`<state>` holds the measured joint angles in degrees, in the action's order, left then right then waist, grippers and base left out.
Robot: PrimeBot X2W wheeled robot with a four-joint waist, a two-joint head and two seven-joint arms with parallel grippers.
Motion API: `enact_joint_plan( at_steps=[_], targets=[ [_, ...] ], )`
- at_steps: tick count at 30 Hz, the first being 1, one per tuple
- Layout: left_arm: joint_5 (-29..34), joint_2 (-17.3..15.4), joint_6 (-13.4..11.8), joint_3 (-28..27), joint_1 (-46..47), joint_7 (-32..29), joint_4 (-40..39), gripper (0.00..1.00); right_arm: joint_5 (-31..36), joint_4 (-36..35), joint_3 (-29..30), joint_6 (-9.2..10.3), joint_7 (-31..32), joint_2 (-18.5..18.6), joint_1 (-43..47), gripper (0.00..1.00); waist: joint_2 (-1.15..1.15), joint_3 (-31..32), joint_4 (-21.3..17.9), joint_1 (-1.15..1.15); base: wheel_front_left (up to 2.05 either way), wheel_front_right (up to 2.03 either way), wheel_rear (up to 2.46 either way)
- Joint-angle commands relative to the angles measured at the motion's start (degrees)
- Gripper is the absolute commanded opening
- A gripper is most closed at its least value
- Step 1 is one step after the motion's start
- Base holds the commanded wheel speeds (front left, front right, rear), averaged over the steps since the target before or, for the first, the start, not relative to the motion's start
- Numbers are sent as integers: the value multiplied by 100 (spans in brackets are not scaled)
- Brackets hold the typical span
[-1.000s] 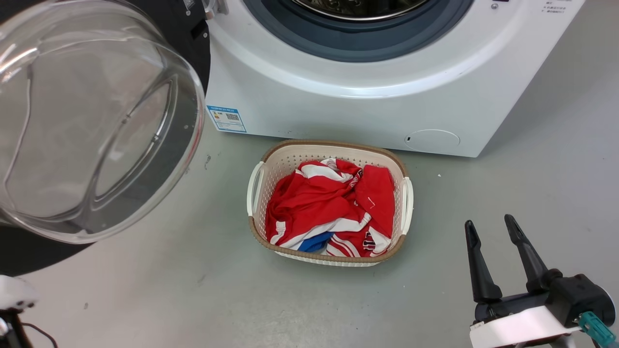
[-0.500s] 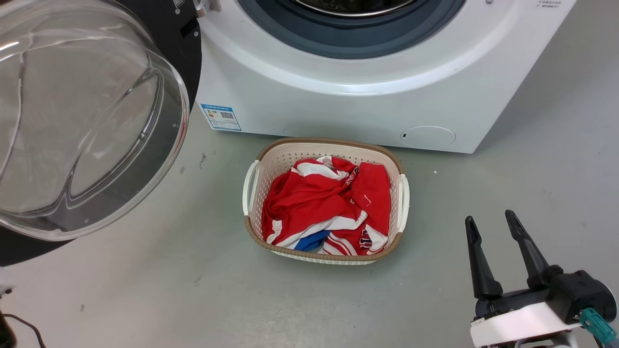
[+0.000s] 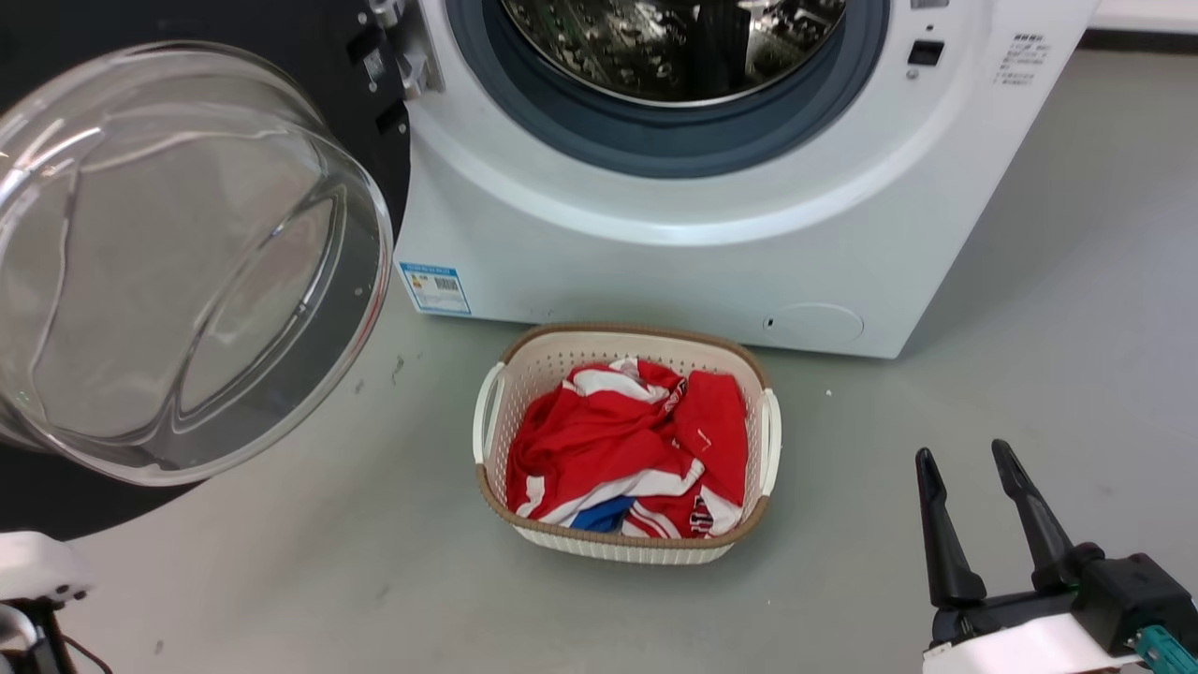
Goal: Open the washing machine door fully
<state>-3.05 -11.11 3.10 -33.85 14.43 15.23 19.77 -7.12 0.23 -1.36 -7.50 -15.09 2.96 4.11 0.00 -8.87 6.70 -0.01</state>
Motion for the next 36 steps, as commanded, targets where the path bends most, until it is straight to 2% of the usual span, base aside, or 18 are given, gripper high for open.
enact_joint_plan(
  at_steps=[1, 11, 16, 28, 29, 30, 32, 36],
  targets=[
    [72, 87, 31, 74, -148, -15, -185, 0, -32, -17, 24, 1, -10, -16, 63, 100, 0, 185, -6, 1, 0, 0, 0],
    [282, 490, 207, 689, -779, -15, -1257, 0, -104, -124, 260, 1, -10, -16, 359, 100, 0, 677, -33, 1, 0, 0, 0],
    [410, 678, 291, 1366, -1216, -15, -1713, 0, -10, -276, 352, 1, -10, -16, 488, 100, 0, 855, -142, 1, 0, 0, 0],
    [315, 803, 263, 2500, -1720, -15, -1976, 0, 0, -531, 465, 1, -10, -17, 579, 100, 0, 912, -553, 1, 0, 0, 0],
    [299, 809, 241, 2568, -1758, -15, -1967, 15, -1, -537, 465, 1, -10, -16, 590, 100, 0, 914, -589, 1, 0, 0, 0],
    [257, 815, 130, 2738, -1814, -15, -1930, 100, 0, -525, 483, 1, -10, -16, 652, 100, 0, 926, -669, 1, 0, 0, 0],
    [138, 820, 6, 2979, -1957, -15, -1941, 100, -25, -517, 483, 1, -10, -16, 695, 100, 0, 951, -772, 1, 0, 0, 0],
    [135, 823, -78, 3078, -2008, -15, -1879, 100, -48, -504, 468, 1, -10, -16, 725, 100, 0, 966, -803, 1, 0, 0, 0]
  ],
)
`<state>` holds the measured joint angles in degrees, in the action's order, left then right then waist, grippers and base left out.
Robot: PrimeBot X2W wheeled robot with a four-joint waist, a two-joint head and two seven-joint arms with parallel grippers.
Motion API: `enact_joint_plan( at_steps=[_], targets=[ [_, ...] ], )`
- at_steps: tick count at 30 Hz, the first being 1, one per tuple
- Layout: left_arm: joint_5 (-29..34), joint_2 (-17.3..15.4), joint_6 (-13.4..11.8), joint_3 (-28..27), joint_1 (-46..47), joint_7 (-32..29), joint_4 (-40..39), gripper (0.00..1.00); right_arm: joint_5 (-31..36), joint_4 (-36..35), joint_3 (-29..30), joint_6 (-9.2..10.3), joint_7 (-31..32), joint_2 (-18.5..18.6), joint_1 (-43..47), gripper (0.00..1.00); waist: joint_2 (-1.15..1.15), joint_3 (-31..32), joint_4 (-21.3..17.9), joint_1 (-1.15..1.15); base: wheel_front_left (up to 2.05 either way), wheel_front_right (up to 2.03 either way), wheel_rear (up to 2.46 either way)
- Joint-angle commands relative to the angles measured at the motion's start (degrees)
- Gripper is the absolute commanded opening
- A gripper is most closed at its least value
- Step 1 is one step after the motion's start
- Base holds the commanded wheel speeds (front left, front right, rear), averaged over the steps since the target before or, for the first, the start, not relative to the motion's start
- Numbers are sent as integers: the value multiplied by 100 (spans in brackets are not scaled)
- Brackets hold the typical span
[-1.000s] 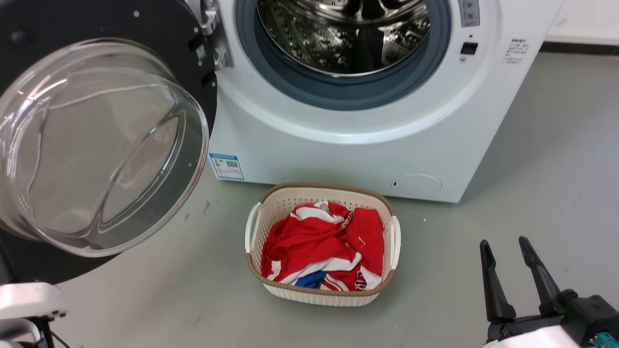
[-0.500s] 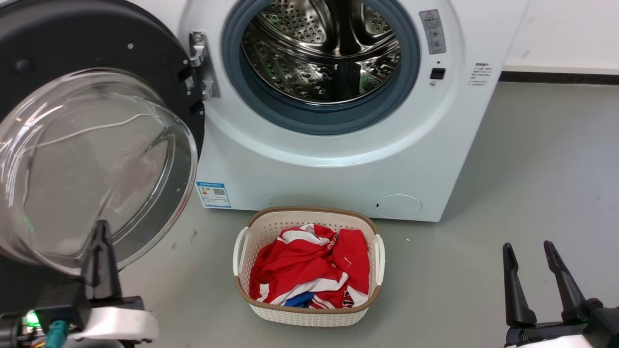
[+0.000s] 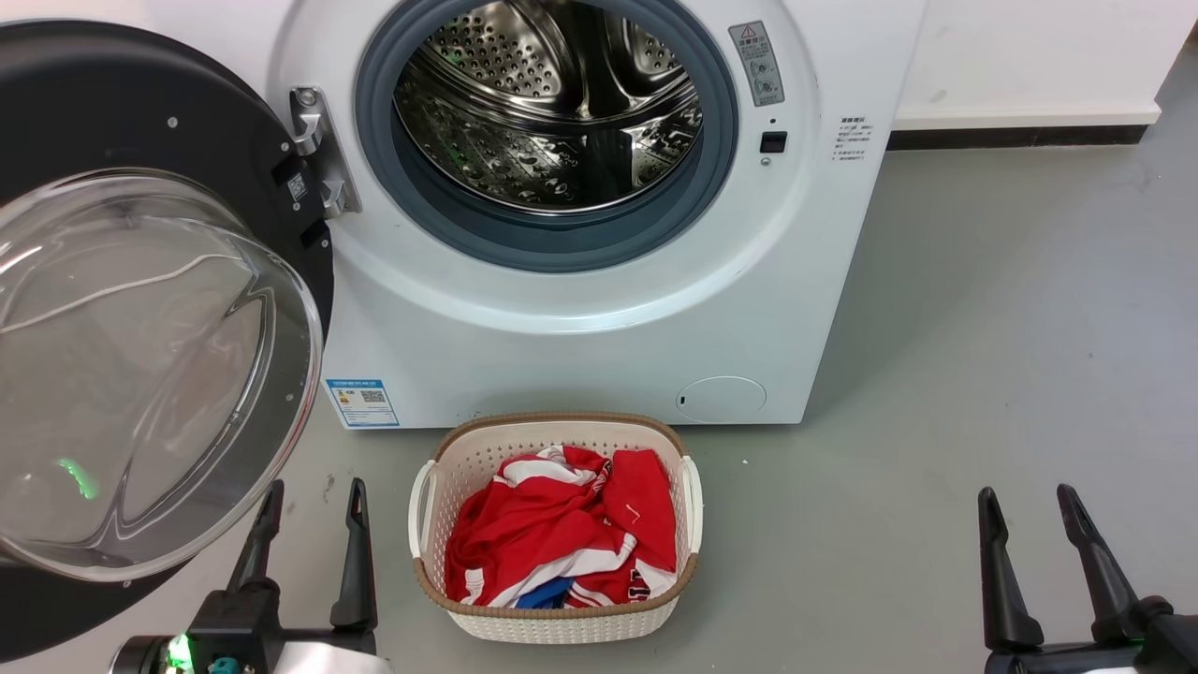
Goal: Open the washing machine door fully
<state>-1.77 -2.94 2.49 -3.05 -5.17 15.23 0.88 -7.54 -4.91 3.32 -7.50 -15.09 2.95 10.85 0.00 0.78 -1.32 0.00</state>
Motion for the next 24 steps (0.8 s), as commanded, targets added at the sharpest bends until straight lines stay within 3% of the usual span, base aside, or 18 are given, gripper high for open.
enact_joint_plan(
  at_steps=[1, 20, 21, 24],
  targets=[
    [-7, 5, -37, 0, -49, -15, 25, 100, -9, 12, -4, 1, -10, -15, 58, 100, 0, 4, -7, 0, 0, 0, 0],
    [-127, 7, -81, 157, 3, -15, 229, 100, -16, 79, 8, 1, -10, -15, 85, 100, 0, 75, 29, 0, 0, 0, 0],
    [-110, 1, -69, 156, -29, 0, 232, 0, -40, 80, 5, 0, 0, 0, 81, 0, 0, 77, 30, 0, 0, 0, 0],
    [-142, 5, -60, 140, -43, -18, 379, 0, -81, 196, -22, 0, 3, -1, 104, 0, 0, 78, 30, 1, 0, 0, 0]
  ],
)
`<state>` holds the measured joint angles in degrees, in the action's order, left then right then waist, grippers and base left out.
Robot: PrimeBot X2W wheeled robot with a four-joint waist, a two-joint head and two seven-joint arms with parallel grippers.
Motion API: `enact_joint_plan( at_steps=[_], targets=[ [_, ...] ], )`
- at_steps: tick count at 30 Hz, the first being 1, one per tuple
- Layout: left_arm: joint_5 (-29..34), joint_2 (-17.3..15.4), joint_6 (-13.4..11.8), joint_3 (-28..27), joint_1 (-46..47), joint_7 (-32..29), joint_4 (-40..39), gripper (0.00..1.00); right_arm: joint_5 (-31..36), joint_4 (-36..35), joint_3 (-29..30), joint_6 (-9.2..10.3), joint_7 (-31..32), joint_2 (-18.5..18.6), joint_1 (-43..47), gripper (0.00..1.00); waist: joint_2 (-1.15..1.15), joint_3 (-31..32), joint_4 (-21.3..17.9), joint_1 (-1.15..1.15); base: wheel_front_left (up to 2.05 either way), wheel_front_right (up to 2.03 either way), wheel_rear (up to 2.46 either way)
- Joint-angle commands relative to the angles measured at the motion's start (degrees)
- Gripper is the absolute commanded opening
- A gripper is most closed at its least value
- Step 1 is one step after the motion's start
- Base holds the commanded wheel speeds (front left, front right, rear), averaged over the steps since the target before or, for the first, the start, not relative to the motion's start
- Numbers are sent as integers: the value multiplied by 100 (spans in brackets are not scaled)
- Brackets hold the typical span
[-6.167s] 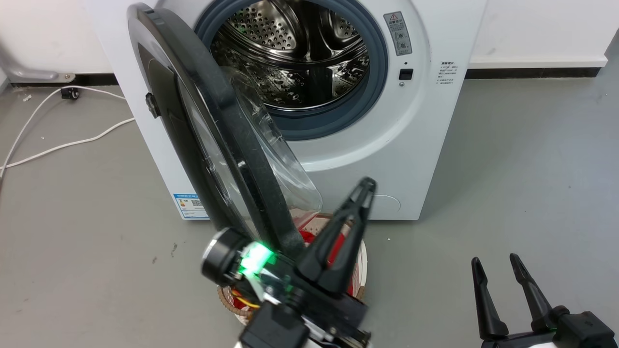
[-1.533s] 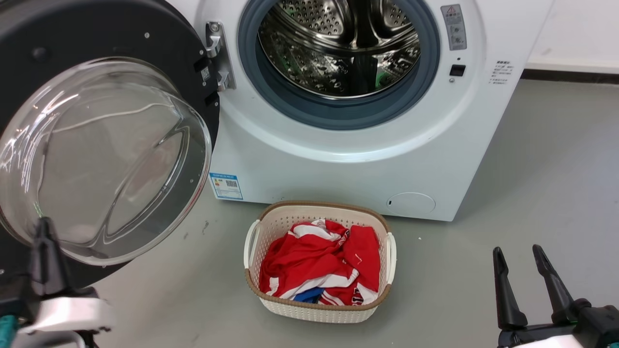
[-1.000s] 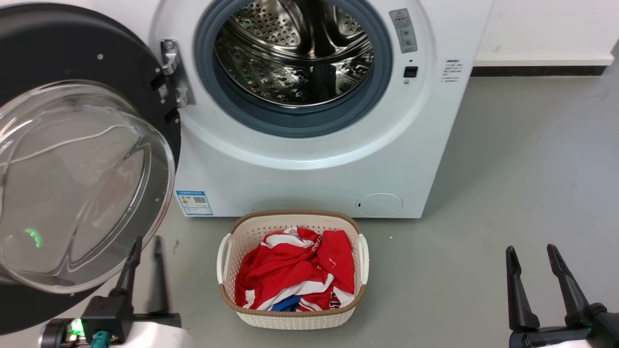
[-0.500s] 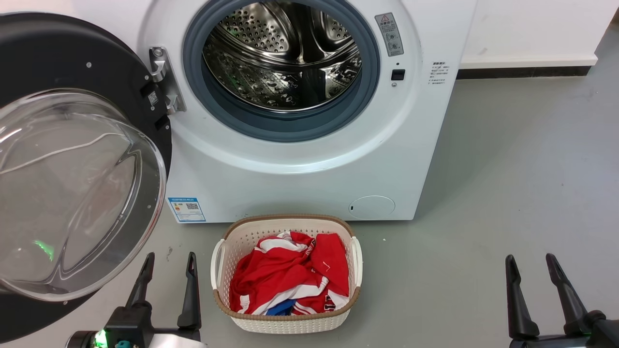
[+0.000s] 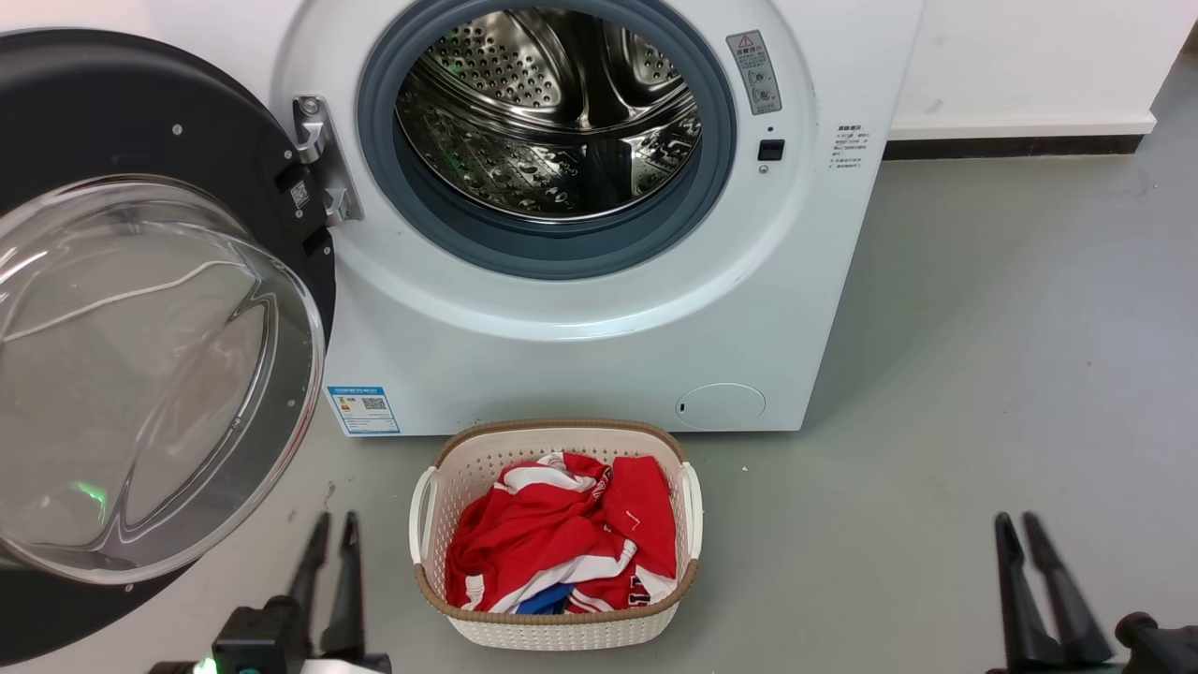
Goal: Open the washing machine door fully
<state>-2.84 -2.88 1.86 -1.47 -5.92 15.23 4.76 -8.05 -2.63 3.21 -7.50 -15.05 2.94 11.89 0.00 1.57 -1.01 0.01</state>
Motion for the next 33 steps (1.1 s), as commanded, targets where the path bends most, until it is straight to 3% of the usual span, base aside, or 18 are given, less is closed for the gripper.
enact_joint_plan(
  at_steps=[1, 20, 33],
  targets=[
    [-15, 1, 3, -3, -9, -6, 63, 0, -14, 49, -6, 0, 3, 0, 2, 0, 0, 0, 0, 0, 0, 0, 0],
    [-2177, 0, 143, -136, 302, -536, 290, 0, -2194, 433, -92, 0, 392, 124, -442, 0, 0, -26, 15, 0, 0, 0, 0],
    [-3339, 0, 218, -198, 467, -815, 391, 0, -3334, 636, -106, 0, 625, 169, -679, 0, 0, -43, 25, 0, 0, 0, 0]
  ],
)
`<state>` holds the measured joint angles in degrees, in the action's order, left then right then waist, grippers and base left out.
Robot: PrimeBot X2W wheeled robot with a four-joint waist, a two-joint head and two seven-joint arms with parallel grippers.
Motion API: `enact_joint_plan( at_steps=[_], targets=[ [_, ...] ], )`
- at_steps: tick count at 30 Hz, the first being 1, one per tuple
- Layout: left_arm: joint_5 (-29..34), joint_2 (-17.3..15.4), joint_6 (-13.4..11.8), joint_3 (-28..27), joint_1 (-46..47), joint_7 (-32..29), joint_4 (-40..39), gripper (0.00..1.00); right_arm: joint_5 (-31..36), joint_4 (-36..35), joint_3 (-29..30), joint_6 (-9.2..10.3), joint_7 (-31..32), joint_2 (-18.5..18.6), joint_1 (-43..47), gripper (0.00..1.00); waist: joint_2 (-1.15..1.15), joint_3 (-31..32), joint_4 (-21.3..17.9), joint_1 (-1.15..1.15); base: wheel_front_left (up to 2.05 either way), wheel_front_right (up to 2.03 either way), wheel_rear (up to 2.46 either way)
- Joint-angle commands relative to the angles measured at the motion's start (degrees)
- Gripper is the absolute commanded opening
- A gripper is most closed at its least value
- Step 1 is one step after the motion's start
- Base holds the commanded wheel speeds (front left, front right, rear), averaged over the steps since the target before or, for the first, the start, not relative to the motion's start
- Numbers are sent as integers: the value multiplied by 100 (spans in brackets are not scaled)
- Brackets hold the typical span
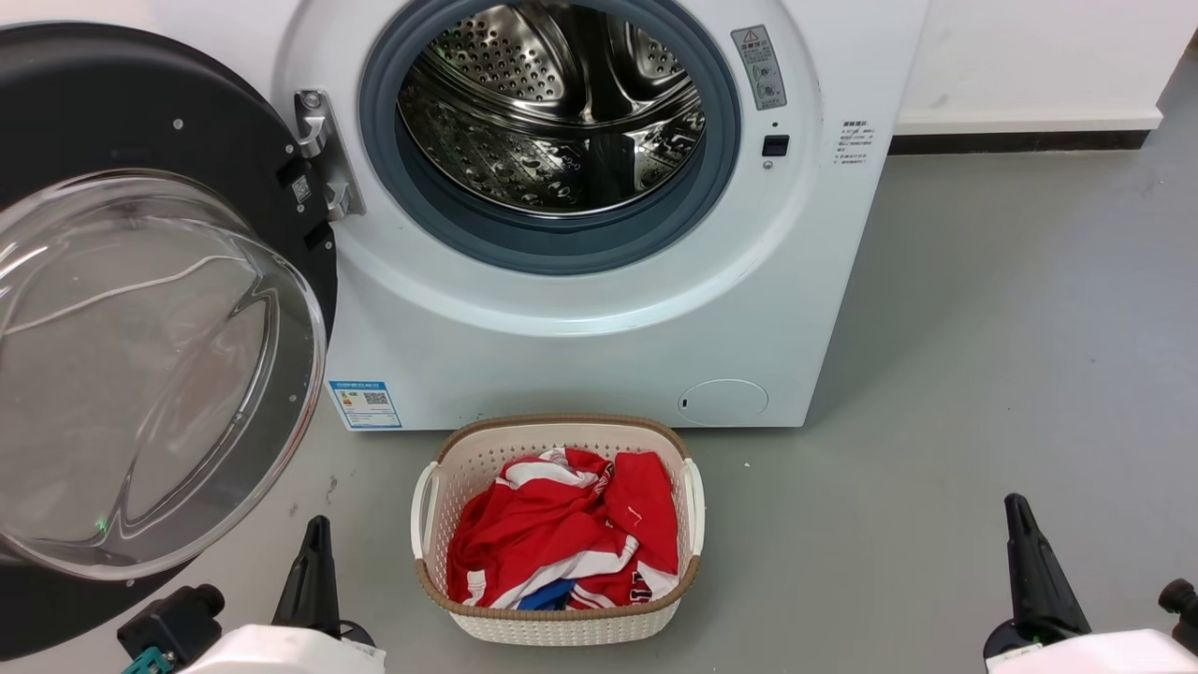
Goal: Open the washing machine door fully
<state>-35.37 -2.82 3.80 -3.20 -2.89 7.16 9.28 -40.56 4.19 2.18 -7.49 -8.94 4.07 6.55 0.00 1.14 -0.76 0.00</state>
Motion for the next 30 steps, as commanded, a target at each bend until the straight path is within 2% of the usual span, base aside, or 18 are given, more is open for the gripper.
enact_joint_plan(
  at_steps=[1, 30],
  targets=[
    [-176, -7, 30, -28, 180, -28, -53, 0, -171, -31, -3, -1, 34, 58, -164, 0, 0, -1, 1, 0, 0, 0, 0],
    [-2417, -8, 177, -160, 502, -580, 159, 0, -2325, 370, 36, -1, 536, 94, -632, 0, 0, -42, 24, 0, 0, 0, 0]
  ],
)
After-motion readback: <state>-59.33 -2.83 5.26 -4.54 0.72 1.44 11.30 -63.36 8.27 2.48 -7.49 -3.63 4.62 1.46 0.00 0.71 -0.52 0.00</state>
